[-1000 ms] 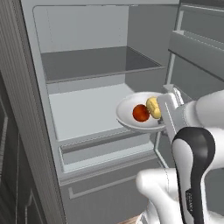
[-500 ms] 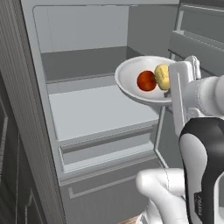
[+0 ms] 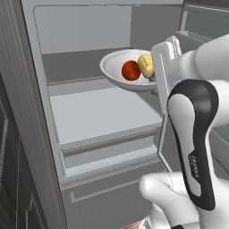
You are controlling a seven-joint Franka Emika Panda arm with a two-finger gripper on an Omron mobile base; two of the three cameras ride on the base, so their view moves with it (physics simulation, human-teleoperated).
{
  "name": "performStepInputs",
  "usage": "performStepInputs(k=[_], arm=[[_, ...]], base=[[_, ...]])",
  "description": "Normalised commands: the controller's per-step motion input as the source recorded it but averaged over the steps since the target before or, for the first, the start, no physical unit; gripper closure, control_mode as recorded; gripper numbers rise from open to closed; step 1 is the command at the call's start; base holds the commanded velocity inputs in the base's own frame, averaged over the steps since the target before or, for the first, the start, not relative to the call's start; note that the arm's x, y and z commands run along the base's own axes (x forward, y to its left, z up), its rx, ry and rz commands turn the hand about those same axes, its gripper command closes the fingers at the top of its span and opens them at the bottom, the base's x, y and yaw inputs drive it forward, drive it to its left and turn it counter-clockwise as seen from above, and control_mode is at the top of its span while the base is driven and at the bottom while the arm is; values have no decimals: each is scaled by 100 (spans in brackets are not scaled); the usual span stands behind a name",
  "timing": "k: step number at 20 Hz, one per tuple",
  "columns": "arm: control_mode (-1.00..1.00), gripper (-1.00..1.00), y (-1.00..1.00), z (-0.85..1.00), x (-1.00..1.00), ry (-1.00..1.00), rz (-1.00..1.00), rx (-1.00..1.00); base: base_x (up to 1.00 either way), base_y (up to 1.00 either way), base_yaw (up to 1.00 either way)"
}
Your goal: Place the bowl with the potato and tomato on the top shelf of the fridge. Place the bowl with the steak and fish on the second highest shelf of the fridge.
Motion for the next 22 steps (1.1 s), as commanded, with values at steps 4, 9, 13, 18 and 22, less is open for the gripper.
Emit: performStepInputs(k=[4, 9, 13, 18, 22], arm=[[-100, 100, 6, -10, 90, 0, 0, -9], [-100, 100, 0, -19, 100, 0, -6, -4], [-100, 100, 3, -12, 100, 0, -9, 0], [-100, 100, 5, -4, 95, 1, -3, 2], [-100, 100, 2, -10, 68, 7, 0, 4]], base=[[0, 0, 0], [0, 0, 0], [0, 0, 0], [0, 0, 0], [0, 0, 0]])
